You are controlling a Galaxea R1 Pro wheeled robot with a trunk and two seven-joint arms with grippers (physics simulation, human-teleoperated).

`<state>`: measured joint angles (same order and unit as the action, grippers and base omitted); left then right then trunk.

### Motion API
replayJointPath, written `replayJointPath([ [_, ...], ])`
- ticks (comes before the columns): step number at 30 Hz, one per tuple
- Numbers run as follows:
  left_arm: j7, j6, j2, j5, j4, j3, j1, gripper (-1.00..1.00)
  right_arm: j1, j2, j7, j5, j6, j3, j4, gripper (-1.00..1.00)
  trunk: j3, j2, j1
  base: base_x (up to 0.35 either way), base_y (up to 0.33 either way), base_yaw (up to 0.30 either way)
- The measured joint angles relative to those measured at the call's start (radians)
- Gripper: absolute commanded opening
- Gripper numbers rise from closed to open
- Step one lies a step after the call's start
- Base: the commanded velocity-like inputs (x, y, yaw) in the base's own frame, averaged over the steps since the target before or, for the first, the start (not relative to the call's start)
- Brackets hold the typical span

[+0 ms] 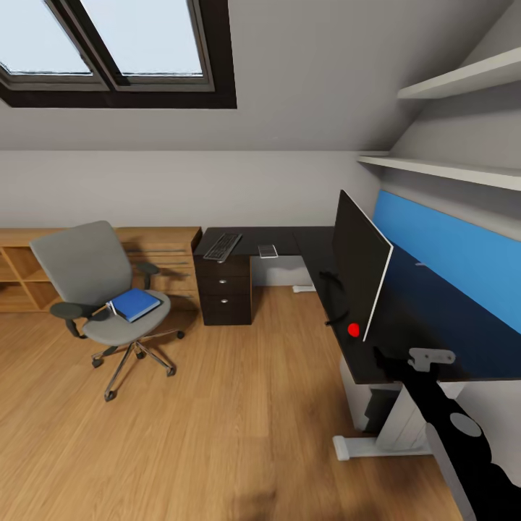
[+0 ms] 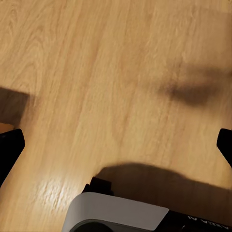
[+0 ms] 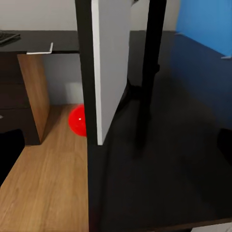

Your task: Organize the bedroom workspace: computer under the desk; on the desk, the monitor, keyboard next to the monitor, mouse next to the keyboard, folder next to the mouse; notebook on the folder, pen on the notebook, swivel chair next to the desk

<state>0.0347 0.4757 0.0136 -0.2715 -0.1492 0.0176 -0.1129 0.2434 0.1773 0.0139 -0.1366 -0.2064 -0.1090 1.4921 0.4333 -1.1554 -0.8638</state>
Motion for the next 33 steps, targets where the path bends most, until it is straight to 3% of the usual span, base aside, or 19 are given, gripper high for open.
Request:
replayJointPath([
  [15,0.0,0.005,0.0,-0.002,0.0,0.0,0.0,1.0,-0.001,-0.003,0.006,-0.003,0.006,0.002,0.012,1.0,0.0,0.0,0.0,0.09,0.0,0.0],
  [24,0.0,0.005,0.0,-0.002,0.0,0.0,0.0,1.0,-0.009,-0.002,0.087,-0.003,0.001,0.003,0.016,1.0,0.0,0.0,0.0,0.01,0.004,0.0],
  [33,0.0,0.005,0.0,-0.002,0.0,0.0,0.0,1.0,-0.011,-0.002,0.11,-0.003,0.001,0.003,0.017,1.0,0.0,0.0,0.0,0.102,0.083,0.0],
])
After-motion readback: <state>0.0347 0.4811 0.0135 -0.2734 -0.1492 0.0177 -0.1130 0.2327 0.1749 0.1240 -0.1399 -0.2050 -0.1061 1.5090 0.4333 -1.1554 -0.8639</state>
